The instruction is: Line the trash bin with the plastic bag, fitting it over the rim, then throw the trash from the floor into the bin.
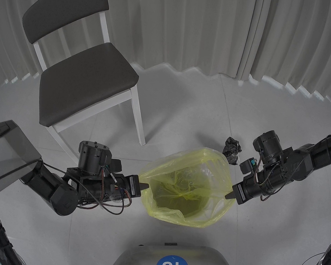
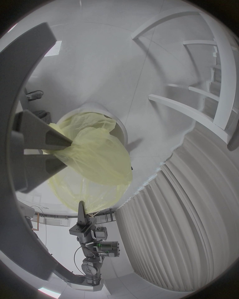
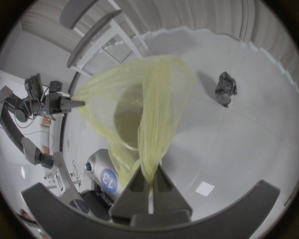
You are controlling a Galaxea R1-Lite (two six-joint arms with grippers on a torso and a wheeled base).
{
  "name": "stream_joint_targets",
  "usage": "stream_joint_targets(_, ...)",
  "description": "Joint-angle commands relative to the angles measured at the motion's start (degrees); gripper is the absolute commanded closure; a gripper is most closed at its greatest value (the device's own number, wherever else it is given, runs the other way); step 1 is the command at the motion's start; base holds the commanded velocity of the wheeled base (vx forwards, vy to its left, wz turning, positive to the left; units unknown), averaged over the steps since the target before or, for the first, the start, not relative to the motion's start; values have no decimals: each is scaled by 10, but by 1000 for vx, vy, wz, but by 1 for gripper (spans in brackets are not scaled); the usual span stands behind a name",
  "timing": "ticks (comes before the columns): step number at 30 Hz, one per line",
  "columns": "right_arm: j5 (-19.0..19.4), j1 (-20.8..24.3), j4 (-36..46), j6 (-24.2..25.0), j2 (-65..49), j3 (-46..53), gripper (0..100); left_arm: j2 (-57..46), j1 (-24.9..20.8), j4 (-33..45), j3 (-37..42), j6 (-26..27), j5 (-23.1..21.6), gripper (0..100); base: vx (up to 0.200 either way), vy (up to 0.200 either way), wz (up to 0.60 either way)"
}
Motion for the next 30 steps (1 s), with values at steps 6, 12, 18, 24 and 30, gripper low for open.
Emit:
stream_joint_targets(6, 1, 10, -32, -2, 6, 64, 100, -10, -4, -6, 54, 3, 0, 100, 0, 0, 0)
stream_joint_targets(12, 0, 11, -56, 0, -4, 82, 100, -27, -3, 0, 60, 4, 3, 100, 0, 0, 0)
stream_joint_targets(18, -1, 13, -49, 1, -43, 89, 100, -66, -2, 5, 83, 4, 3, 100, 0, 0, 0)
stream_joint_targets(24, -1, 15, -44, 0, -64, 91, 100, -95, 0, 10, 104, 10, 3, 100, 0, 0, 0)
stream_joint_targets(30, -6, 41, -49, 0, -39, 119, 100, -78, -6, 15, 119, 31, 5, 100, 0, 0, 0)
